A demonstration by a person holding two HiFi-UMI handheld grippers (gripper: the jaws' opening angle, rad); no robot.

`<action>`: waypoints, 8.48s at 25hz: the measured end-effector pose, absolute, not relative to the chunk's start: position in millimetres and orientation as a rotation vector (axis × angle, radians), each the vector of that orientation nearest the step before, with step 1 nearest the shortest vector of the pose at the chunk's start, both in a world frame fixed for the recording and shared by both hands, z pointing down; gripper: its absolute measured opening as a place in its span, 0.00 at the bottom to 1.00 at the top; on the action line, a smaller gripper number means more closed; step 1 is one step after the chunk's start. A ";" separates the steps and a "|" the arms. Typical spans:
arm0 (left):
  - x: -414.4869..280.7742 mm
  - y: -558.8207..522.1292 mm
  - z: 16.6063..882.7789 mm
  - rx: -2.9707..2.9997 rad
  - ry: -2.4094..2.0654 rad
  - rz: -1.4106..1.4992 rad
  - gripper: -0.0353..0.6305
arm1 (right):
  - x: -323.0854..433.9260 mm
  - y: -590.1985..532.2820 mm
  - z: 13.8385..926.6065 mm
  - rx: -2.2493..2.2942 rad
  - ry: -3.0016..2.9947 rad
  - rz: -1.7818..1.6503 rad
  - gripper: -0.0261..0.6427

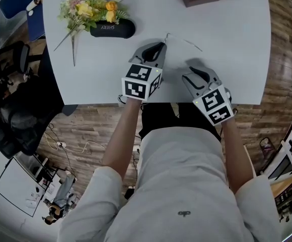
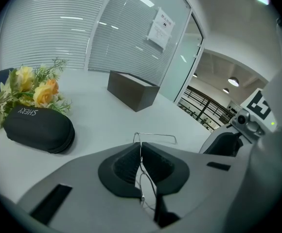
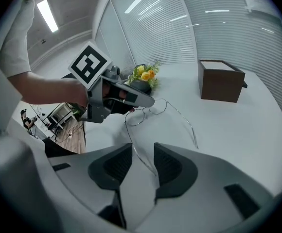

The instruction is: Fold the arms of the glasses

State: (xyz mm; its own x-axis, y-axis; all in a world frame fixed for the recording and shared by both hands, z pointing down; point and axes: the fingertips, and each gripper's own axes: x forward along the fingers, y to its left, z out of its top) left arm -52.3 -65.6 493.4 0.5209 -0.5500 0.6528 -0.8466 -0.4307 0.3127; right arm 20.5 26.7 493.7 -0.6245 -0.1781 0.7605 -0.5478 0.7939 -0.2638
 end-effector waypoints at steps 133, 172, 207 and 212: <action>-44.5 -41.2 498.9 2.086 -1.029 0.589 0.09 | 33.1 -46.6 497.5 0.723 -2.122 0.338 0.14; -51.9 -46.5 499.6 1.965 -1.053 0.420 0.09 | 24.2 -21.2 492.5 0.636 -2.186 0.364 0.07; -56.1 -48.8 497.8 1.906 -1.067 0.321 0.09 | -30.9 13.4 499.0 0.472 -2.243 0.387 0.11; -56.5 -47.7 497.2 1.904 -1.067 0.317 0.09 | -34.3 15.8 501.7 0.460 -2.238 0.387 0.10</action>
